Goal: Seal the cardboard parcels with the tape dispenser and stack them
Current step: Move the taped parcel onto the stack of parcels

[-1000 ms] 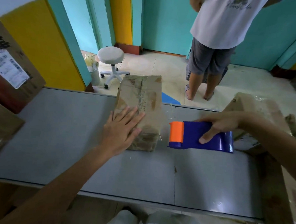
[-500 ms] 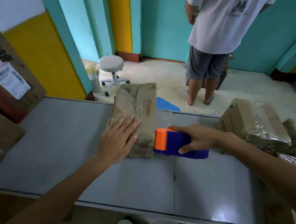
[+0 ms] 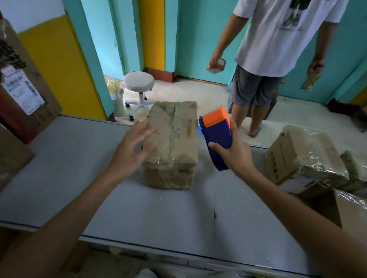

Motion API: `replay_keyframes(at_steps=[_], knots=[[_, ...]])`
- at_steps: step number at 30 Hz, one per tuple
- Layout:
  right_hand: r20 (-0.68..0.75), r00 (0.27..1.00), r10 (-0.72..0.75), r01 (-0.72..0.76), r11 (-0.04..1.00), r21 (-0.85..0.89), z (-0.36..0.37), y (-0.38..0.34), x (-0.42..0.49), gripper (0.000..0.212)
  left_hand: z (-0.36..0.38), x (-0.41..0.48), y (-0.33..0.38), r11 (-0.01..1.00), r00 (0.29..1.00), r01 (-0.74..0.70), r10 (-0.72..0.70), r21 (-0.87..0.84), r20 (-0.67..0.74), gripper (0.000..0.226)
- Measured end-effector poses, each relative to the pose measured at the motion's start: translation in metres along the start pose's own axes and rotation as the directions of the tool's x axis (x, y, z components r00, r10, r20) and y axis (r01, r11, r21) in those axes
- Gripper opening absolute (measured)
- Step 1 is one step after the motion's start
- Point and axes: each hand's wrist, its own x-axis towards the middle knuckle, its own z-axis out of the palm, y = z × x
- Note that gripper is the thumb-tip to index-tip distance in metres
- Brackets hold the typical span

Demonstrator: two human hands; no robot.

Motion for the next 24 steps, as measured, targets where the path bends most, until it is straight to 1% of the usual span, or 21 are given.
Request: replay_keyframes(at_steps=[1,2,4,5,7,9,12,15,17,20,22,24], knots=[[-0.039,0.999,0.011,-0.008,0.998,0.063,0.009,-0.002,-0.006,0.088,0.000,-0.008,-0.008,0.994,0.996,-0.085,0.082,0.061,0.044,0.047],[-0.062,0.998,0.025,-0.018,0.993,0.119,0.018,-0.004,-0.013,0.090,0.003,-0.017,-0.017,0.988,0.988,-0.126,0.116,0.094,0.102,0.055],[-0.089,0.995,0.042,-0.021,0.975,0.219,0.034,-0.007,-0.027,0.094,0.011,-0.035,-0.031,0.996,0.982,-0.062,0.048,0.069,0.184,0.063],[-0.091,0.994,0.059,-0.032,0.961,0.274,0.040,-0.008,-0.034,0.098,0.015,-0.040,-0.039,0.997,0.984,-0.050,0.039,0.059,0.174,0.062],[-0.077,0.993,0.093,-0.055,0.918,0.394,0.049,-0.010,-0.047,0.108,0.017,-0.041,-0.047,0.995,0.994,-0.056,0.048,0.081,0.098,0.062],[-0.050,0.996,0.074,-0.045,0.896,0.443,0.050,-0.010,-0.053,0.117,0.017,-0.039,-0.049,0.991,0.997,-0.061,0.054,0.117,0.060,0.065],[-0.017,0.999,0.030,-0.019,0.900,0.436,0.047,-0.008,-0.055,0.127,0.016,-0.041,-0.045,0.991,0.998,-0.061,0.057,0.119,0.040,0.064],[-0.015,0.999,0.037,-0.028,0.911,0.411,0.047,-0.006,-0.058,0.132,0.017,-0.042,-0.039,0.994,0.997,-0.065,0.062,0.088,0.037,0.059],[-0.055,0.997,0.046,-0.021,0.924,0.381,0.049,-0.007,-0.059,0.132,0.019,-0.040,-0.034,0.995,0.998,-0.062,0.061,0.075,0.021,0.052],[-0.121,0.992,0.039,0.004,0.941,0.339,0.054,-0.012,-0.060,0.125,0.020,-0.038,-0.027,1.000,1.000,-0.024,0.024,0.018,-0.006,0.049],[-0.127,0.991,0.033,0.011,0.945,0.328,0.055,-0.014,-0.061,0.125,0.016,-0.037,-0.029,0.999,0.999,-0.015,0.016,-0.033,0.036,0.046],[-0.112,0.993,0.038,0.001,0.946,0.324,0.053,-0.010,-0.060,0.128,0.004,-0.035,-0.035,0.989,0.984,0.020,0.007,-0.148,0.180,0.039]])
